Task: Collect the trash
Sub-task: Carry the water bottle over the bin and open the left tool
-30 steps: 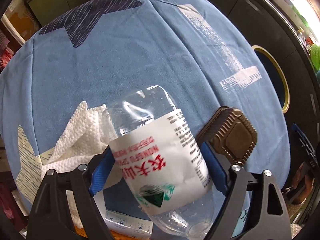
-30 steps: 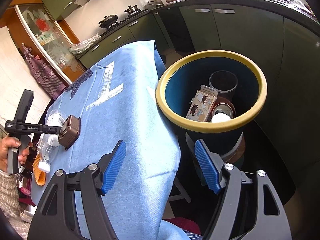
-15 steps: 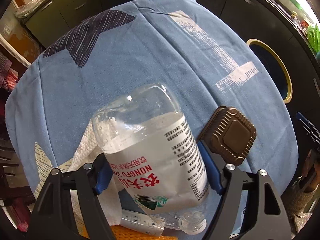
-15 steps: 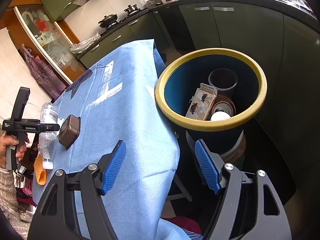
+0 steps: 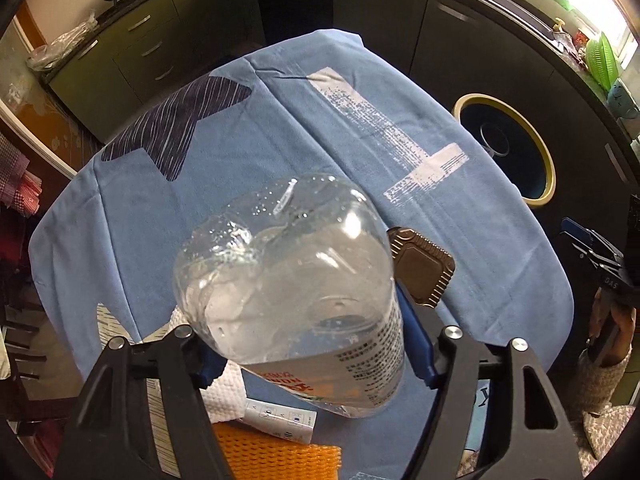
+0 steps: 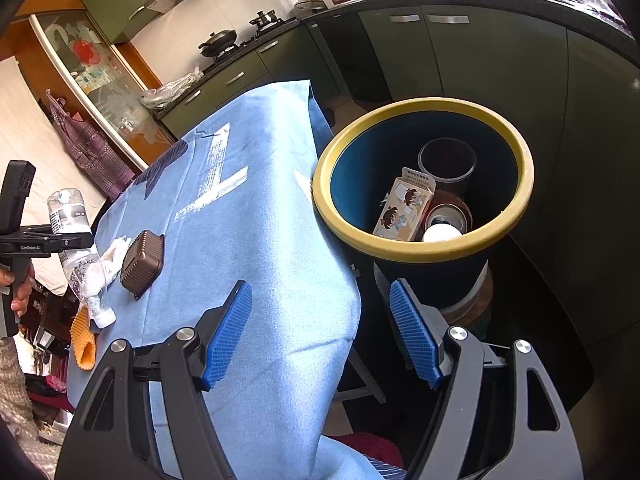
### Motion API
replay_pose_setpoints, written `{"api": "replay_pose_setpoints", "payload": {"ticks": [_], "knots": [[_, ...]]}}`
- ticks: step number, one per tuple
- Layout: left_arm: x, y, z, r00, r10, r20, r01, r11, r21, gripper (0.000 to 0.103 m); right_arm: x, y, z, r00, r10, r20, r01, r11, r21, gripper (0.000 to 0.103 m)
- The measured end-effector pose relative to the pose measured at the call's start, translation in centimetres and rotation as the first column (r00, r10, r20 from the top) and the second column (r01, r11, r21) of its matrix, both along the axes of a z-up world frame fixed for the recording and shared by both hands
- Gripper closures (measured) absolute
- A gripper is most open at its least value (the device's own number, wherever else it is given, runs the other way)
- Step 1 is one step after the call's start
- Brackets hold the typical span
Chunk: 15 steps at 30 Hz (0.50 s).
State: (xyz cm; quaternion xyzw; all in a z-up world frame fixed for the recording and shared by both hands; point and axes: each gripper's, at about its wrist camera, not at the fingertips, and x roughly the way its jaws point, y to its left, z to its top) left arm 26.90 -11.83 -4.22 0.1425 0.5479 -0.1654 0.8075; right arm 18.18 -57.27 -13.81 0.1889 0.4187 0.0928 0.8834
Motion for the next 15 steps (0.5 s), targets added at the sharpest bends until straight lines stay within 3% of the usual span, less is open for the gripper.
{"api": "replay_pose_setpoints", "payload": {"ticks": [15], "knots": [[-1.8,-0.6,3.6,0.995,-0.037,0.089,0.040,0.999,-0.029,0.038,-0.3,-0.3,0.3,1.000,-0.004,0.013,0.004,1.000,-0.001,0.032]]}}
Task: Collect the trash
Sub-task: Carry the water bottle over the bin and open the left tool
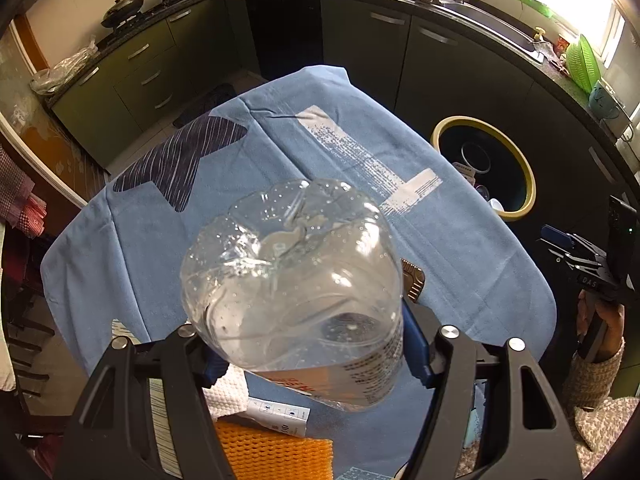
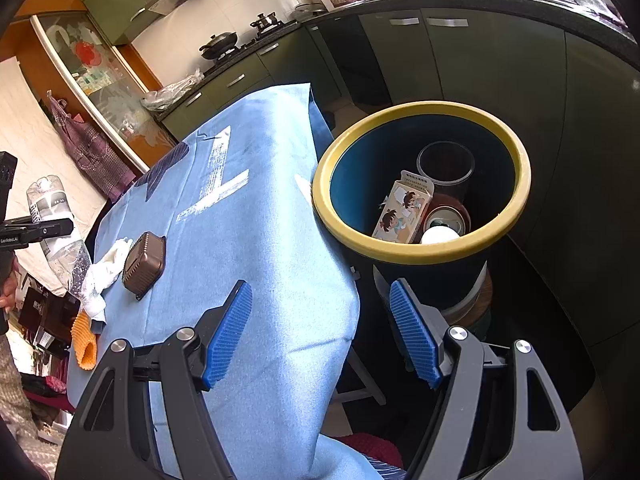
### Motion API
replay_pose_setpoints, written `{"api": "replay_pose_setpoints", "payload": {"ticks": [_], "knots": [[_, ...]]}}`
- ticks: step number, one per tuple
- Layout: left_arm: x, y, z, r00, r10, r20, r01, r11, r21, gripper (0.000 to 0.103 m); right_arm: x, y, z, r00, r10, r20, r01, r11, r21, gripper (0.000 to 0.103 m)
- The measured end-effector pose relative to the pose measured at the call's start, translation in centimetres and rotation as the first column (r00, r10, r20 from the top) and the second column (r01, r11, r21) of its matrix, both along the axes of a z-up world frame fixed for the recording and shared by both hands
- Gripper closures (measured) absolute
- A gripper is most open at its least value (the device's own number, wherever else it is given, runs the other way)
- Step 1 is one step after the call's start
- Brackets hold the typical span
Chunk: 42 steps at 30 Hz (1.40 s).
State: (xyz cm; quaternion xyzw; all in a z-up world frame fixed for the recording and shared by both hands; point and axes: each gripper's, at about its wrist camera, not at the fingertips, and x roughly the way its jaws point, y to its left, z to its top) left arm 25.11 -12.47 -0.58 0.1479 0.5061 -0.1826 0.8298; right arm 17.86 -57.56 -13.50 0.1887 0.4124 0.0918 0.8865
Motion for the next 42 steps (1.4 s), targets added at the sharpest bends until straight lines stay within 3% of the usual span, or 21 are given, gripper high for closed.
{"api": "replay_pose_setpoints", "payload": {"ticks": [7,13,20,26,30,33,38,42], "knots": [[0.2,-5.4,3.1,0.991,-0.132,0.032,0.133,0.990,-0.039,0.038,-1.7,-2.6,1.4,0.997,-0.077,0.028,0.078,0.996,-0.031,0.032],[1.9,-15.8,4.2,0.947,-0.316,0.064,0.321,0.944,-0.082,0.038,-3.7,-5.8,2.1,0.984,-0.169,0.048,0.171,0.984,-0.039,0.032],[5.5,-28.6,0.1,0.902,-0.429,0.051,0.432,0.899,-0.077,0.038,-5.4,-8.3,2.1,0.972,-0.231,0.042,0.233,0.972,-0.036,0.032],[7.9,-34.5,-4.7,0.912,-0.408,0.047,0.410,0.911,-0.040,0.037,-6.5,-9.6,2.1,0.964,-0.265,0.034,0.266,0.963,-0.034,0.032],[9.0,-35.4,-7.5,0.930,-0.368,-0.001,0.368,0.930,0.008,0.034,-6.7,-9.9,1.9,0.964,-0.264,0.032,0.265,0.964,-0.027,0.032],[9.0,-34.3,-7.6,0.934,-0.357,-0.025,0.358,0.934,-0.004,0.032,-6.6,-9.8,1.8,0.966,-0.255,0.030,0.256,0.966,-0.024,0.032],[7.4,-30.5,-3.5,0.935,-0.356,-0.004,0.354,0.932,-0.069,0.028,-5.9,-9.1,1.6,0.972,-0.233,0.030,0.233,0.972,-0.017,0.032],[5.1,-24.6,0.8,0.943,-0.330,0.036,0.332,0.929,-0.166,0.024,-5.2,-7.8,2.1,0.983,-0.180,0.044,0.181,0.984,-0.005,0.032]]}}
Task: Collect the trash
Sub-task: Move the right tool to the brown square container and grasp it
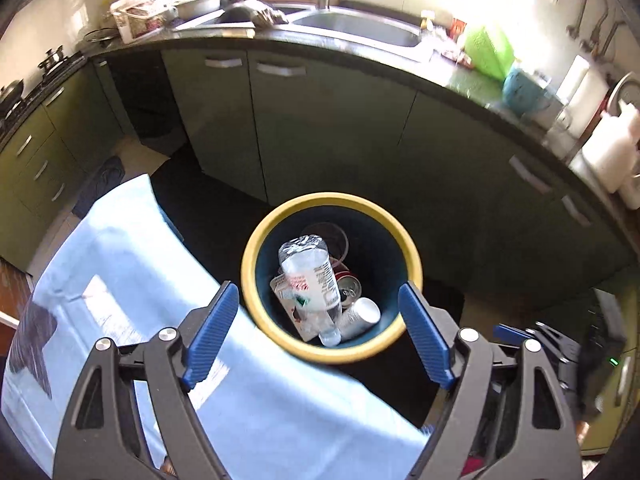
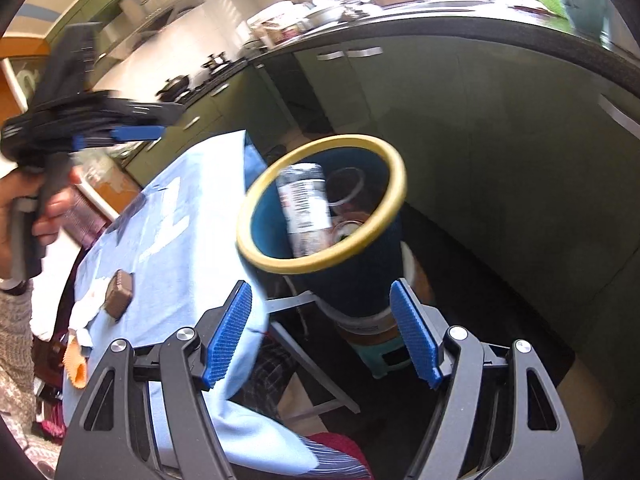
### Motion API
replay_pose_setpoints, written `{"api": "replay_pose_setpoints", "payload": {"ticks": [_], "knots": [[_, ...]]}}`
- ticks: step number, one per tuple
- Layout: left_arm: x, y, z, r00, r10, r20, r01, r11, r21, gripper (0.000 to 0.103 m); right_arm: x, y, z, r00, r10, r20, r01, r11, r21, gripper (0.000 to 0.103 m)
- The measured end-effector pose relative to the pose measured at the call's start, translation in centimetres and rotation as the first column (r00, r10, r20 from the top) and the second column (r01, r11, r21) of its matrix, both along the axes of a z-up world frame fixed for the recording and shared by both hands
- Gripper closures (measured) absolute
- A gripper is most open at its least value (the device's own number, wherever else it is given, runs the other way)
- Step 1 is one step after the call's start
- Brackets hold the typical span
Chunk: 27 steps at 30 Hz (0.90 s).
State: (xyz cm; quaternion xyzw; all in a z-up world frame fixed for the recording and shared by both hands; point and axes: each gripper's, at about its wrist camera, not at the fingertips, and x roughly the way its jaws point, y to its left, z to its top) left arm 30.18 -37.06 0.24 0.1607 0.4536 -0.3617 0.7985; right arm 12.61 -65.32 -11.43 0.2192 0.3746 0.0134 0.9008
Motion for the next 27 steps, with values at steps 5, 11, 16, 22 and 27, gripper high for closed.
{"api": "replay_pose_setpoints", "payload": {"ticks": [5,11,16,22,27], "knots": [[-4.4,10.0,3.8,0.996,0.081,0.048,-0.076,0.991,-0.106,0.016,1.8,4.4,2.5,0.981,0.186,0.056,-0.187,0.982,-0.003,0.032],[-9.1,23.2,4.0,0.945,0.313,0.092,-0.287,0.932,-0.223,0.010,5.1,14.5,4.3,0.880,0.473,0.046,-0.468,0.880,-0.085,0.031],[-12.7,32.8,2.5,0.844,0.526,0.105,-0.477,0.825,-0.303,0.009,6.7,23.6,4.2,0.802,0.597,0.002,-0.577,0.776,-0.255,0.025],[-15.5,39.0,0.8,0.757,0.643,0.112,-0.588,0.747,-0.310,0.009,8.8,30.6,2.1,0.760,0.646,-0.078,-0.626,0.692,-0.360,0.025],[-16.5,40.2,0.3,0.754,0.648,0.105,-0.593,0.741,-0.315,0.009,11.3,33.0,-0.1,0.758,0.639,-0.131,-0.639,0.688,-0.344,0.027]]}}
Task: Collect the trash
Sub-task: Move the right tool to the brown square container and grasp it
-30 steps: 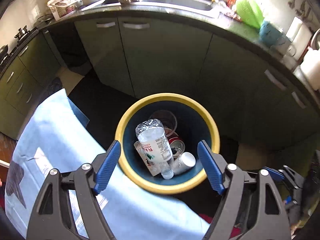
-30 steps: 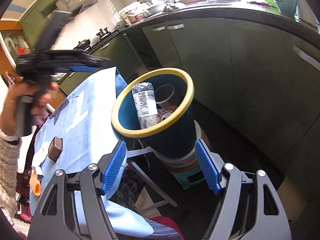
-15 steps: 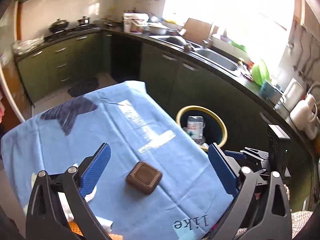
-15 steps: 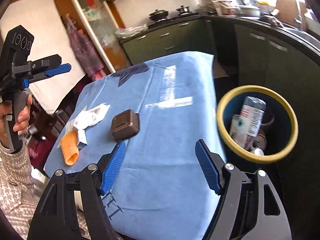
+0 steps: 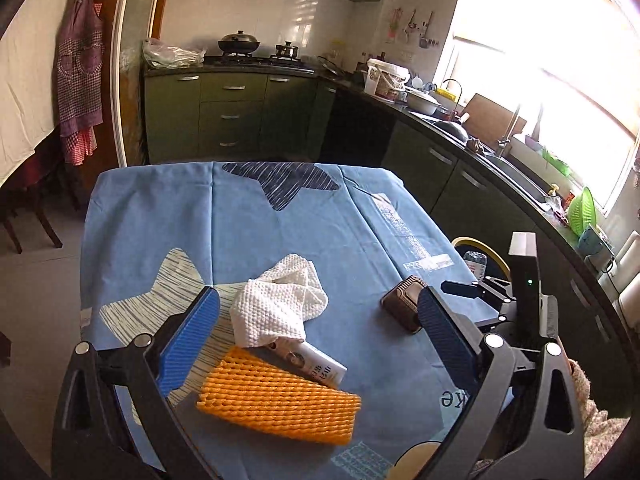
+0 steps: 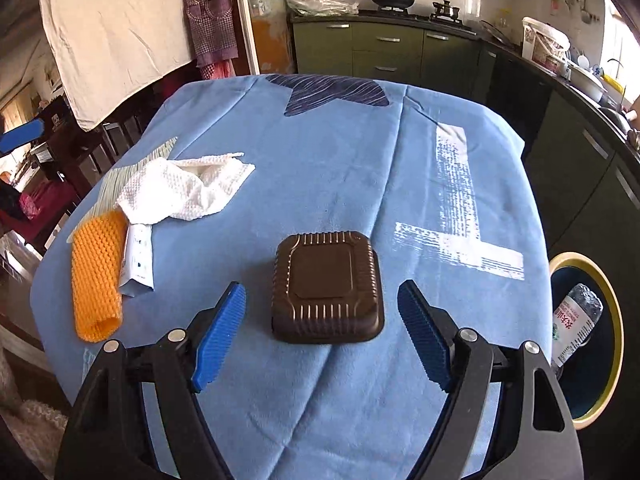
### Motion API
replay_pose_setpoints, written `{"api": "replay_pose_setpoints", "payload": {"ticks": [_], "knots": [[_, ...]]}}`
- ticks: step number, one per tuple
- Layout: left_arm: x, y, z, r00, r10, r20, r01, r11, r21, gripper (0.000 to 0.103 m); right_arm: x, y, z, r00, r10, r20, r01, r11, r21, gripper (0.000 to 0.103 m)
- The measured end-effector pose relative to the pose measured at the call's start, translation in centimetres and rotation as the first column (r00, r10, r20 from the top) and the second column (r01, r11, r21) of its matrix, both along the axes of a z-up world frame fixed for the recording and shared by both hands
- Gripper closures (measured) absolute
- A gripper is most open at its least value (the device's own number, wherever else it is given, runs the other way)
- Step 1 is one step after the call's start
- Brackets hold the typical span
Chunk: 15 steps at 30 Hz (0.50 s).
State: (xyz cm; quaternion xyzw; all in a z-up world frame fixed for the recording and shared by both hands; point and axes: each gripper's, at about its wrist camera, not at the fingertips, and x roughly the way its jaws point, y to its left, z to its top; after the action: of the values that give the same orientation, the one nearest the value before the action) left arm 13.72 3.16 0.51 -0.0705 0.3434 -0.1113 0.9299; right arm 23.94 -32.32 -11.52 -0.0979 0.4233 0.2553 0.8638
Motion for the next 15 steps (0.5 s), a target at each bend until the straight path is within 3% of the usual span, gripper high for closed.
{"api": "replay_pose_setpoints", "payload": {"ticks": [9,10,11,15], "knots": [[-0.4,0.7,-1.1,1.000,0.004,-0.012,-0.004,1.000,-0.015,0.009,1.8,1.1,-1.4,0.999,-0.035,-0.031,0.033,0.998,-0.061,0.030],[-0.4,0.8,-1.2,1.000,0.005,-0.015,-0.005,1.000,-0.017,0.009,2.0,1.2,-1.6,0.999,-0.036,-0.037,0.034,0.997,-0.066,0.032],[-0.4,0.8,-1.3,1.000,0.005,-0.017,-0.005,1.000,-0.018,0.009,2.0,1.2,-1.7,0.998,-0.041,-0.041,0.038,0.997,-0.063,0.044],[-0.5,0.9,-1.5,1.000,0.006,-0.020,-0.007,1.000,-0.015,0.009,1.9,0.3,-1.4,0.997,-0.053,-0.047,0.052,0.998,-0.024,0.045]]}}
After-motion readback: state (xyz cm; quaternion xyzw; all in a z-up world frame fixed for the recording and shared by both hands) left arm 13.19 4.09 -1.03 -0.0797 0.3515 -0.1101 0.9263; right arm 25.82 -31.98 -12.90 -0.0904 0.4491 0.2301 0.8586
